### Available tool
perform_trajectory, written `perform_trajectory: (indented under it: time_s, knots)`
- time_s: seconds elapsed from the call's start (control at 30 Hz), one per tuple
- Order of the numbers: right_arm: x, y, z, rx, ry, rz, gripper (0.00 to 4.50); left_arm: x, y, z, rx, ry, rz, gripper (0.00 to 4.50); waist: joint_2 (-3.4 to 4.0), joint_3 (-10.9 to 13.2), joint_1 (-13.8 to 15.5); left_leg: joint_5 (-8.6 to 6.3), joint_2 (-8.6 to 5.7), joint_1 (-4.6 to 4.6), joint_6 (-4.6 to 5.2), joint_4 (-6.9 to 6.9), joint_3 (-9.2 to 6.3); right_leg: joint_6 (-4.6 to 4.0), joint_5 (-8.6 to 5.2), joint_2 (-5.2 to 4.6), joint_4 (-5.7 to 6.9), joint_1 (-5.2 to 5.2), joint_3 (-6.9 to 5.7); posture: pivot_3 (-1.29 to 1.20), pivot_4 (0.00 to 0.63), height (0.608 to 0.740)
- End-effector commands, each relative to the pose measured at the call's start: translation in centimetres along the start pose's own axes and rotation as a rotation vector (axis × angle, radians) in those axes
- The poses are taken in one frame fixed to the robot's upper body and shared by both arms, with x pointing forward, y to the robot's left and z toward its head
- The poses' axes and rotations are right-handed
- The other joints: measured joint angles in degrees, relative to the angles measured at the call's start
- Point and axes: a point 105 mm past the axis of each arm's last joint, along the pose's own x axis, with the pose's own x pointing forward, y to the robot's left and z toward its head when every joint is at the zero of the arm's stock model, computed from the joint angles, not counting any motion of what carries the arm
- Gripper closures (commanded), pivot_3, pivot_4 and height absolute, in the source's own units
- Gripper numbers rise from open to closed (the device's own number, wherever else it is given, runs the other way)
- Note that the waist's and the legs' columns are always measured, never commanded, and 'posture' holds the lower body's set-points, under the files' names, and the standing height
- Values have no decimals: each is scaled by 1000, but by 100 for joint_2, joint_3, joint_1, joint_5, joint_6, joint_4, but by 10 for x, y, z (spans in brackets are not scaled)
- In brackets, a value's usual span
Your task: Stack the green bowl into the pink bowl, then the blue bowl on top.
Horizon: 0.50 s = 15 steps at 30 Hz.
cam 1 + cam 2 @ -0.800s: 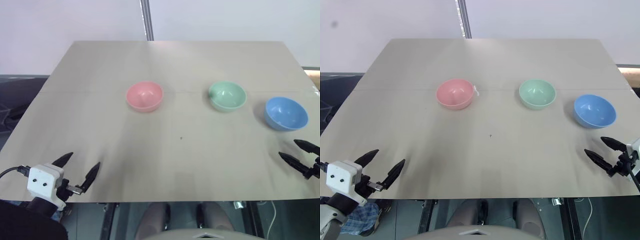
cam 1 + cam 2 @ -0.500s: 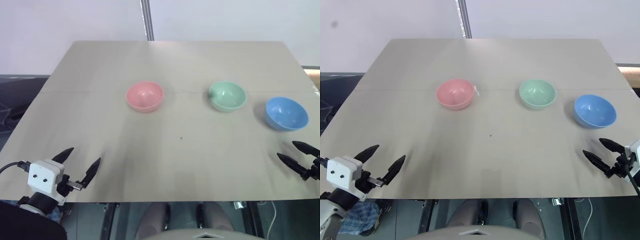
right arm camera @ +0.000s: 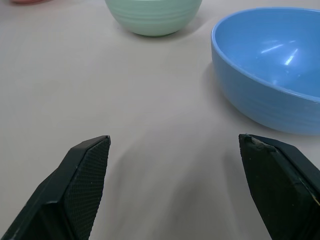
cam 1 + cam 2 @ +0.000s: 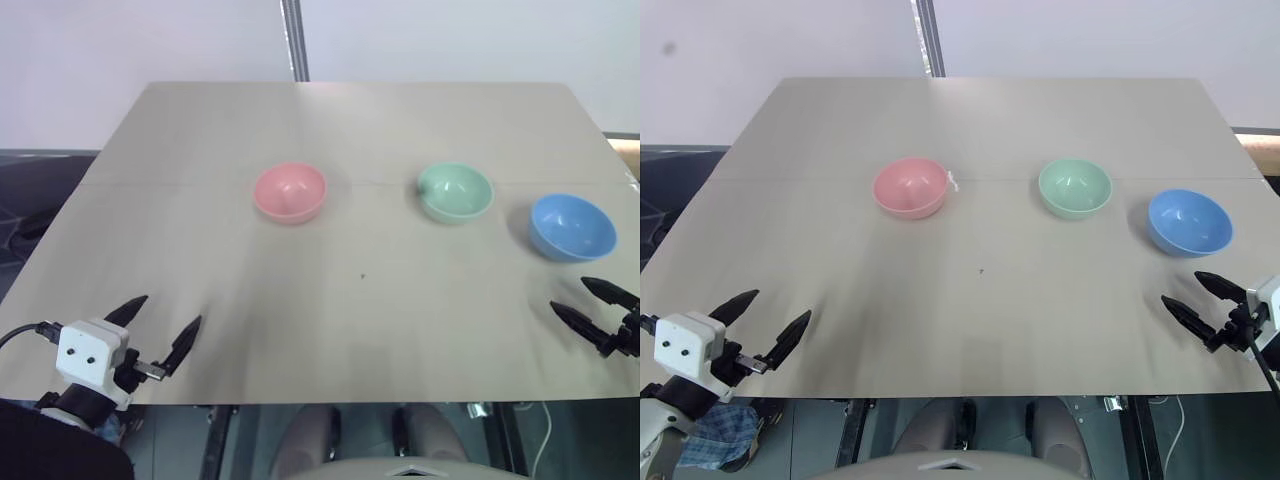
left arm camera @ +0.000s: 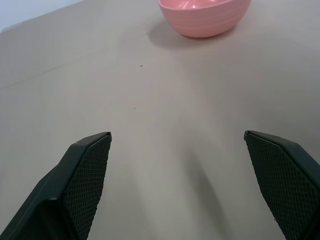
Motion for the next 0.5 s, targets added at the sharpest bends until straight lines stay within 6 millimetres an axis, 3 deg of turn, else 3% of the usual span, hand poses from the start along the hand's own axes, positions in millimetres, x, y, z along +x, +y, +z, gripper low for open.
perform_trajectory:
  time_s: [0.03, 0.2, 0.5]
  knots:
    - [0, 0, 14, -30, -49, 3, 31, 0, 1, 6, 26, -23, -5, 0, 0, 0, 0, 0, 0, 0, 0, 0, 0, 0, 0, 0, 0, 0, 0, 0, 150, 740]
    - [2, 6, 16, -29, -58, 37, 31, 0, 1, 6, 30, -26, -7, 0, 0, 0, -1, 0, 0, 0, 0, 0, 0, 0, 0, 0, 0, 0, 0, 0, 150, 740]
    - [23, 44, 62, -9, -188, 206, 31, 18, 1, 24, 52, -53, -36, 0, 0, -1, 5, 0, 0, 1, 0, 5, -1, 1, 0, 1, 10, 0, 0, 0, 150, 740]
